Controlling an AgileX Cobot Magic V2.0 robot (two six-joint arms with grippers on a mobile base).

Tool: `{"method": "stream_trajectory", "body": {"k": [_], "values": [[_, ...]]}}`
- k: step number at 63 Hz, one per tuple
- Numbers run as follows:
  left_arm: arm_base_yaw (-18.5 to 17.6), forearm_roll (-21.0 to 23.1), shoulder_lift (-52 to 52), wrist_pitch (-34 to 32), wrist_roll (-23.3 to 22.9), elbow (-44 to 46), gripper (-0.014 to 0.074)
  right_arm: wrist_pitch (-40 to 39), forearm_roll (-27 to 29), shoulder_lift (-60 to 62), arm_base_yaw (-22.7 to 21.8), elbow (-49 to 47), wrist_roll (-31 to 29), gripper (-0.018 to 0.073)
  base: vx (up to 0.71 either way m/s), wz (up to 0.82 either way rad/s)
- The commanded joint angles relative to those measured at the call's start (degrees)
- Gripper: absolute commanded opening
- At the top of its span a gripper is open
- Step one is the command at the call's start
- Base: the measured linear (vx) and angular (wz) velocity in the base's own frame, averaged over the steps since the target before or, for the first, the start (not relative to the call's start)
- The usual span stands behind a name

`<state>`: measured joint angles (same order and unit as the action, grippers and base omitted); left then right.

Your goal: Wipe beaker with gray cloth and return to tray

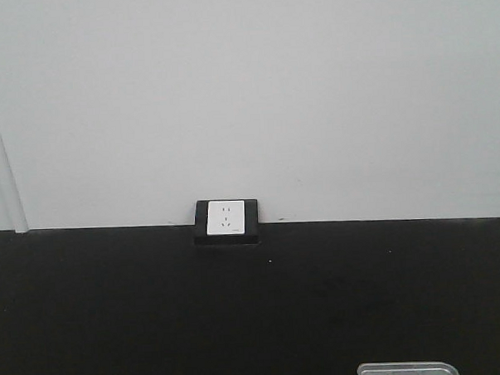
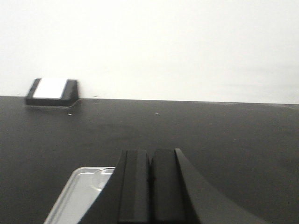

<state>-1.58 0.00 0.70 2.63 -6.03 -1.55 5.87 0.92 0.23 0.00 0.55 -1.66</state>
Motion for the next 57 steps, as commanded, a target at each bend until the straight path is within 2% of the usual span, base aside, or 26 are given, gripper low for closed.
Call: {"method": "stream_trajectory", "body": {"k": [1,5,57], "values": [[0.13,0.63,1.42,-4.88,-0.39,-1.67,-0.0006,-9.51,-0.16,0.83,-1.69,1.87,0.10,-0.0011,0.00,0.00],[0.13,0.63,1.42,-4.88,-0.39,-1.67,-0.0006,-6.49,-0.41,0.88,-1.57,1.41,-0.10,-0.0011,0.00,0.00],[0.13,0.63,1.42,-4.88,-0.39,-1.67,-0.0006,-6.54,-0.41,0.79,-1.49,1.47,-0.04,-0.0011,0.00,0.00]]}}
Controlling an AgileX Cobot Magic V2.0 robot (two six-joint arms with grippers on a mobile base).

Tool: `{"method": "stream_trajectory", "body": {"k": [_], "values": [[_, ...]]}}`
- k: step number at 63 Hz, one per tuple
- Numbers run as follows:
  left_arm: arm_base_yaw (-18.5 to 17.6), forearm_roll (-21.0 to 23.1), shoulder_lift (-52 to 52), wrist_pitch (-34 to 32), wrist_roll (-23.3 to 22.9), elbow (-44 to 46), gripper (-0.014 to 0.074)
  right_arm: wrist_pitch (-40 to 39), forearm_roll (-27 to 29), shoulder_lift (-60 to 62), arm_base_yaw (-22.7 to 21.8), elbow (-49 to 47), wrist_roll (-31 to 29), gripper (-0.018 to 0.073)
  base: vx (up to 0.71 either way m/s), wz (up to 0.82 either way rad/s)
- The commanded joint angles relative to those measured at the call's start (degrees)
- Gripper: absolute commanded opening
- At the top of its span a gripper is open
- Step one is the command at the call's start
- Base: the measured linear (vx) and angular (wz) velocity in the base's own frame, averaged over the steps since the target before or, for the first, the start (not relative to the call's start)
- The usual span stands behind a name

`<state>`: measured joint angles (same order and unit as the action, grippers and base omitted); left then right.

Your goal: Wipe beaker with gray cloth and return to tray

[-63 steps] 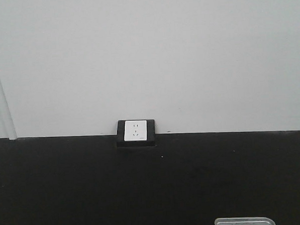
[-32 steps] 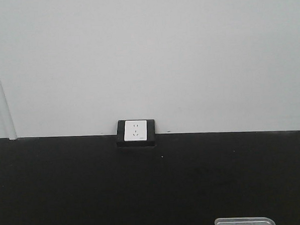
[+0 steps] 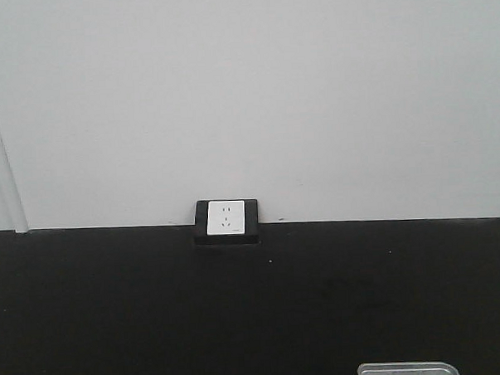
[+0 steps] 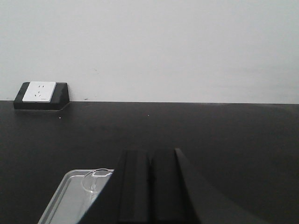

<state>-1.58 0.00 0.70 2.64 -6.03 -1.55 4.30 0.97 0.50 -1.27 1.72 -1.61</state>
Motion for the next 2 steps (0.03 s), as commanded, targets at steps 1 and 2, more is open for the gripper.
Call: {"method": "stream_trajectory", "body": {"k": [1,2], "values": [[0.13,0.63,1.42,-4.90,-0.39,-1.67,-0.0006,-4.97,-0.46,0.52,-0.22,0.30,-0.09,-0.0011,0.00,0.00],[0.13,0.63,1.42,-4.90,-0.39,-1.67,-0.0006,-4.97,-0.46,0.52,-0.22,0.30,-0.09,-0.0011,0.00,0.00]]}}
